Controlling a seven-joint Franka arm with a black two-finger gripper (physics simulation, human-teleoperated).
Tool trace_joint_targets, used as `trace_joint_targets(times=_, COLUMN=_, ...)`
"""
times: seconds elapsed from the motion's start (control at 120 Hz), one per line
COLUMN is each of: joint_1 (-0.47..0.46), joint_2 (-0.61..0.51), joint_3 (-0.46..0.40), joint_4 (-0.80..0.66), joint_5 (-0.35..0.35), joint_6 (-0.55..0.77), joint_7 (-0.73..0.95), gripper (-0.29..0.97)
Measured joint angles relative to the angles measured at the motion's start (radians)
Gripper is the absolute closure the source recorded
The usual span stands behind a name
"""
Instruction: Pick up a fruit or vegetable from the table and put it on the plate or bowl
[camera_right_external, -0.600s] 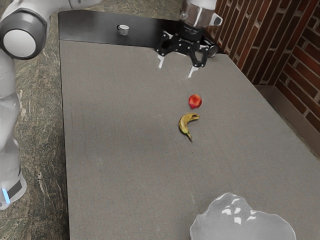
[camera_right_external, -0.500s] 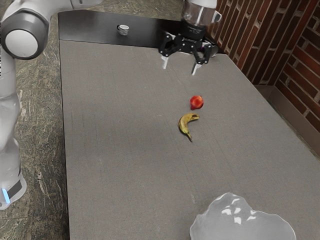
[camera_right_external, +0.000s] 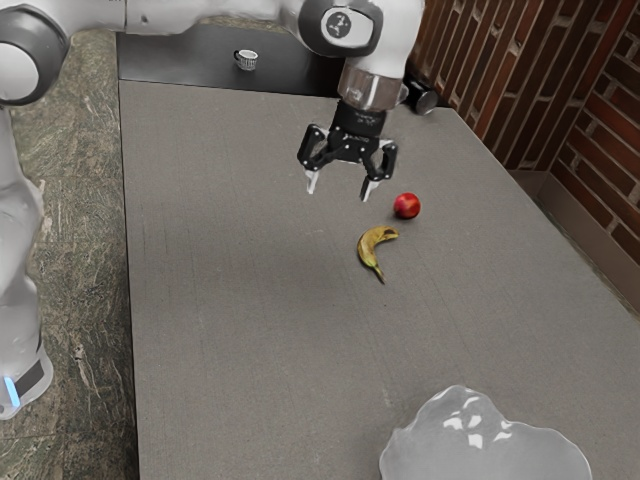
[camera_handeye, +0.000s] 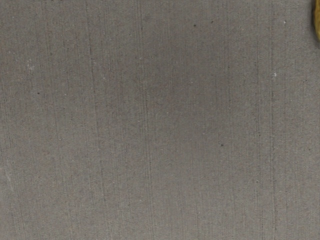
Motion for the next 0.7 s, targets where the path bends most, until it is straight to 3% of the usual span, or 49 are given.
trace_joint_targets(times=0.1, joint_1=0.041, joint_2=-0.025, joint_3=0.002, joint_4=-0.1, joint_5=0.0, joint_6=0.112, joint_7=0.136, gripper=0.0)
trace_joint_targets(times=0.292, joint_1=0.045, joint_2=0.036, joint_3=0.002, joint_4=-0.117, joint_5=0.0, joint_6=0.253, joint_7=0.405, gripper=0.0)
trace_joint_targets(times=0.475, joint_1=0.025, joint_2=-0.034, joint_3=0.003, joint_4=-0.196, joint_5=0.049, joint_6=0.308, joint_7=0.637, gripper=0.0)
trace_joint_targets(times=0.7, joint_1=0.035, joint_2=-0.036, joint_3=0.003, joint_4=-0.277, joint_5=0.07, joint_6=0.338, joint_7=0.848, gripper=0.0)
